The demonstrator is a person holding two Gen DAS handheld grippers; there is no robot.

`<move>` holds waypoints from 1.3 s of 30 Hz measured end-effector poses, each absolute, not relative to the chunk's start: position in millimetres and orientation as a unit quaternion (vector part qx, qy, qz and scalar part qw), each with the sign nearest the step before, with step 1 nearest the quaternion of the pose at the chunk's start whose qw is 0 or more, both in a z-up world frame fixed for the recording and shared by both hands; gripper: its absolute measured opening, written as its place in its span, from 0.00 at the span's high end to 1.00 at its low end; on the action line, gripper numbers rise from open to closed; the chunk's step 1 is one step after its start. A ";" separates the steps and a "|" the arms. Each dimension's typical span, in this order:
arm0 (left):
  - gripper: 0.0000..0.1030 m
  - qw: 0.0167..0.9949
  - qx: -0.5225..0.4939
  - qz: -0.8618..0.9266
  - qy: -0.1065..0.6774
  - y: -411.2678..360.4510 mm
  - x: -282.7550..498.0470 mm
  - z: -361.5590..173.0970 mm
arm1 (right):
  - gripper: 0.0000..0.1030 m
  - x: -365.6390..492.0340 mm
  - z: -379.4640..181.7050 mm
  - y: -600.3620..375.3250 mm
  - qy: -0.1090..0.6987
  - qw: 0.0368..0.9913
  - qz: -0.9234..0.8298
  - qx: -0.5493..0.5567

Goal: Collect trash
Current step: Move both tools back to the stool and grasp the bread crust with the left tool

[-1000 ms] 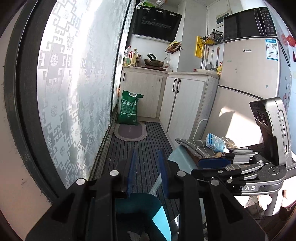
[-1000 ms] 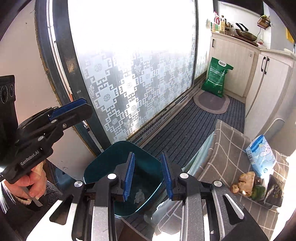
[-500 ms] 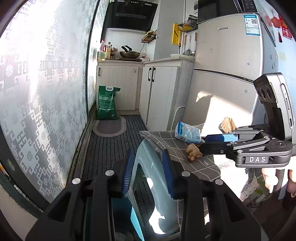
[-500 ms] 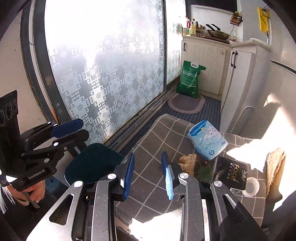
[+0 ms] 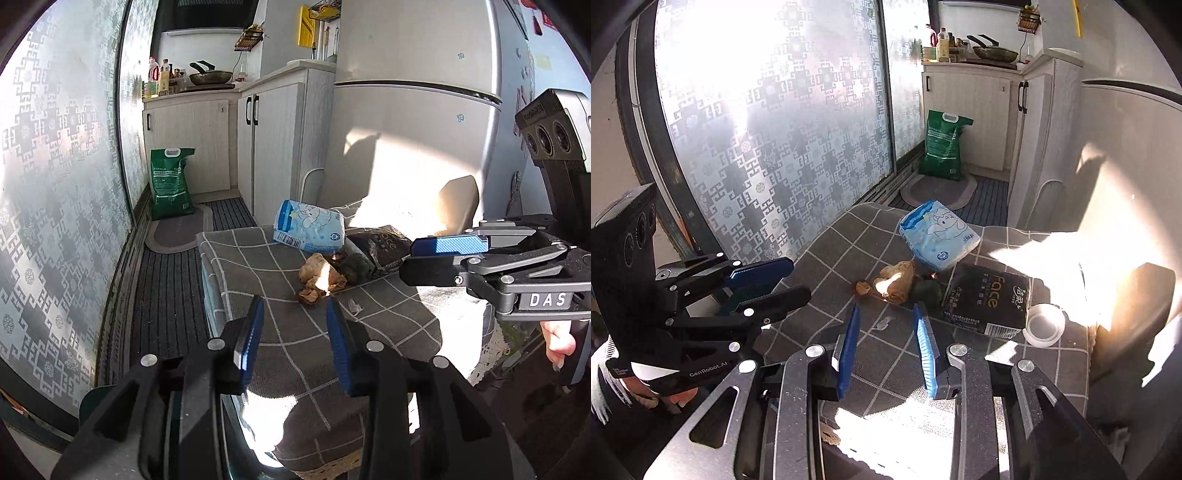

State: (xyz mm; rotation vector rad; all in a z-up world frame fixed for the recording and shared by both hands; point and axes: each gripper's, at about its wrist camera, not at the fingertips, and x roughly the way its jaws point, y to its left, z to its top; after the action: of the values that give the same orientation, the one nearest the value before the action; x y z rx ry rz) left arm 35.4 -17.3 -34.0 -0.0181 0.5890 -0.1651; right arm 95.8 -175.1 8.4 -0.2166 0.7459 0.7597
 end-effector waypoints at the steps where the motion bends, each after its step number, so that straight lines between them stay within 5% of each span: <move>1: 0.62 0.953 -0.009 -0.083 0.292 -20.0 38.3 -35.3 | 0.71 96.0 7.8 -178.1 0.355 0.857 0.360 -0.101; 23: 0.62 0.940 0.008 -0.051 0.336 -39.6 91.8 -61.8 | 0.71 111.8 -22.3 -235.5 0.382 0.863 0.319 -0.086; 26: 0.78 0.940 0.021 -0.040 0.339 -40.9 93.5 -65.6 | 0.69 114.4 -26.7 -237.5 0.383 0.865 0.310 -0.091; 31: 0.78 0.940 0.011 -0.045 0.337 -35.4 91.0 -64.5 | 0.68 117.7 -26.9 -242.5 0.370 0.878 0.282 -0.115; 34: 0.79 0.942 0.000 -0.048 0.332 -32.9 88.5 -61.6 | 0.53 123.2 -24.4 -249.3 0.356 0.890 0.257 -0.125; 39: 0.79 0.943 -0.022 -0.065 0.326 -31.7 82.8 -56.5 | 0.51 134.0 -27.7 -252.1 0.349 0.892 0.249 -0.145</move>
State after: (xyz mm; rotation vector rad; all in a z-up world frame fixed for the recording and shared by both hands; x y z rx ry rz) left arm 82.8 -31.7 -56.5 -0.0443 0.6656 -0.1327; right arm 134.0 -252.1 -27.7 -0.3014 0.7250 0.5169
